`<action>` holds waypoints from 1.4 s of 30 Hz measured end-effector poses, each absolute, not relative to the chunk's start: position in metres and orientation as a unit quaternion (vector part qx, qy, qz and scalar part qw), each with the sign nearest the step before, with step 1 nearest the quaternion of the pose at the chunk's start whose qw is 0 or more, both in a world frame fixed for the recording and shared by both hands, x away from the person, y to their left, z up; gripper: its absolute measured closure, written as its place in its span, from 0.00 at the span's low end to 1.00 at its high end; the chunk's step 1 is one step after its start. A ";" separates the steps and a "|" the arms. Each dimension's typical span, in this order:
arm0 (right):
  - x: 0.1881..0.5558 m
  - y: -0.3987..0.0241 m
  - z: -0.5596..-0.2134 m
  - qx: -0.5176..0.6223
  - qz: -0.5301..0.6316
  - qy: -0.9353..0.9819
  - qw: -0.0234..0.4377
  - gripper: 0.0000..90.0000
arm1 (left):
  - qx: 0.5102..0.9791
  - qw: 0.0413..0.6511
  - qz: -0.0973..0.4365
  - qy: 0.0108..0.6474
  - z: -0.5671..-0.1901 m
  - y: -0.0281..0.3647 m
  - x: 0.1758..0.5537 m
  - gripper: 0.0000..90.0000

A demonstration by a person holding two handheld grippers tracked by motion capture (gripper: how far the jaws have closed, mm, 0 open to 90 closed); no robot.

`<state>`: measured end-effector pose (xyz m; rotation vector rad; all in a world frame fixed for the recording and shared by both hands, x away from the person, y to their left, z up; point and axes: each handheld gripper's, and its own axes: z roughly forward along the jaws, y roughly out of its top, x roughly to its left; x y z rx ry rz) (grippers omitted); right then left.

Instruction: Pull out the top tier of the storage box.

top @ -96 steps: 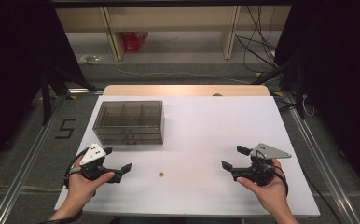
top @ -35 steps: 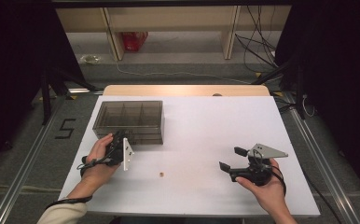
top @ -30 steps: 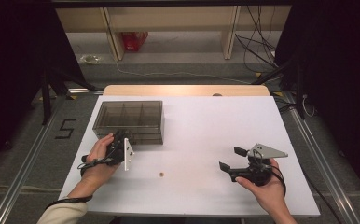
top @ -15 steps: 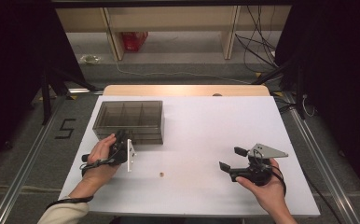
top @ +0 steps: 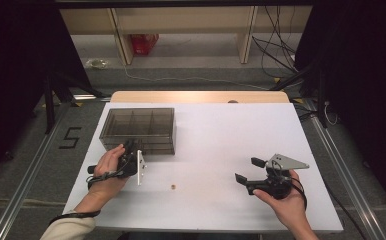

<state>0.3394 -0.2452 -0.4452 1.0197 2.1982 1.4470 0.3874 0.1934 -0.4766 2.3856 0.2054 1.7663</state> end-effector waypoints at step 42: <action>0.340 -0.246 -0.445 0.358 0.507 0.768 0.157 0.18 | 0.798 0.062 0.597 0.049 -0.477 0.193 0.372 0.88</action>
